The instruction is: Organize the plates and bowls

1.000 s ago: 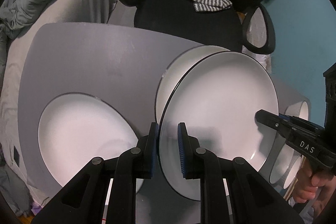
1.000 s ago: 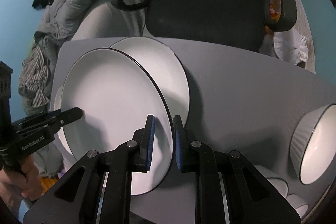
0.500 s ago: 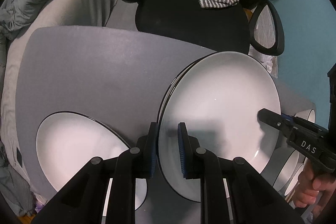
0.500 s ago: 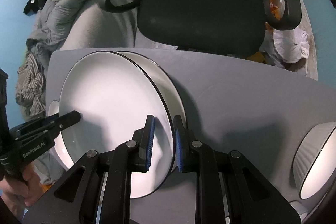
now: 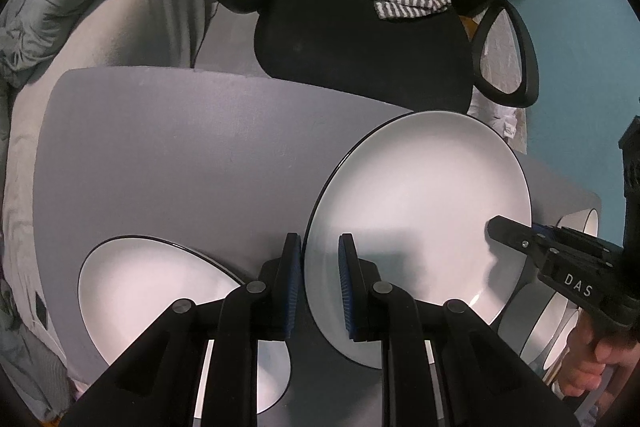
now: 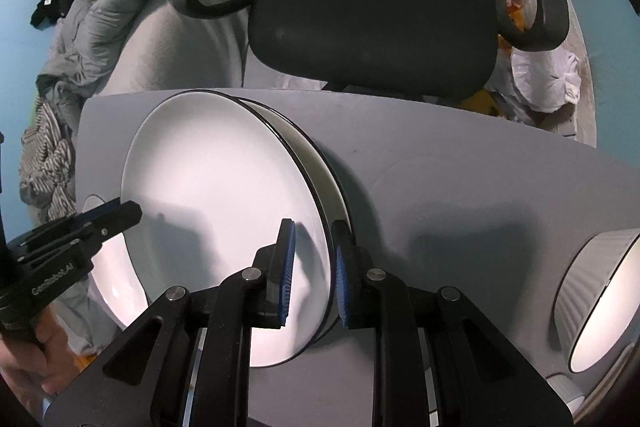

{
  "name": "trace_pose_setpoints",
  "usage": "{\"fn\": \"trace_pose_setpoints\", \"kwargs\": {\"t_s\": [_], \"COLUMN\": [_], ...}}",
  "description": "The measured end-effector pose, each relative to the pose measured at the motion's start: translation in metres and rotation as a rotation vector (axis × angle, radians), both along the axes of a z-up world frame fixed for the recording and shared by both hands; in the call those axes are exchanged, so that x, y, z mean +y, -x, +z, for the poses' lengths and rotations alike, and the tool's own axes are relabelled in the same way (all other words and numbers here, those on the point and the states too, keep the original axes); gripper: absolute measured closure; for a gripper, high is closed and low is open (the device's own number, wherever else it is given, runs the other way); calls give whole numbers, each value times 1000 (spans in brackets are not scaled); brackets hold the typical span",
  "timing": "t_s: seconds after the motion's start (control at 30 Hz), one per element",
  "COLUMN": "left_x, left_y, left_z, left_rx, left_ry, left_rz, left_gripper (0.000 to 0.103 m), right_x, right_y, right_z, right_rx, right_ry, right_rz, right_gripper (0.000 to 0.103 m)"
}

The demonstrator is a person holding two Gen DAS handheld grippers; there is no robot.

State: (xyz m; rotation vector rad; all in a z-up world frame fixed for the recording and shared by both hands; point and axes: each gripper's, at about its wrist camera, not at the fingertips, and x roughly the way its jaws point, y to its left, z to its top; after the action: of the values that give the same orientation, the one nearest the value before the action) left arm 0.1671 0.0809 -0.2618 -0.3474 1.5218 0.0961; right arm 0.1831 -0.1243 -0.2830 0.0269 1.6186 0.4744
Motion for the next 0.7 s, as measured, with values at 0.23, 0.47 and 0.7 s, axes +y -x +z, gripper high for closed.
{"fn": "trace_pose_setpoints", "kwargs": {"t_s": [0.23,0.47,0.7], "left_x": [-2,-3,-1], "left_y": [2,10,22], "left_z": [-1,3,10], "left_rx": [4,-4,-14], "left_ry": [18,20,35], "left_rz": [8,9,29], "left_gripper": [86,83,82], "right_x": [9,20,23], "right_y": [-3,-1,-1], "right_z": [2,2,11], "right_rx": [47,54,19], "right_ry": [37,111,218], "right_rz": [24,76,72], "right_gripper": [63,54,44]}}
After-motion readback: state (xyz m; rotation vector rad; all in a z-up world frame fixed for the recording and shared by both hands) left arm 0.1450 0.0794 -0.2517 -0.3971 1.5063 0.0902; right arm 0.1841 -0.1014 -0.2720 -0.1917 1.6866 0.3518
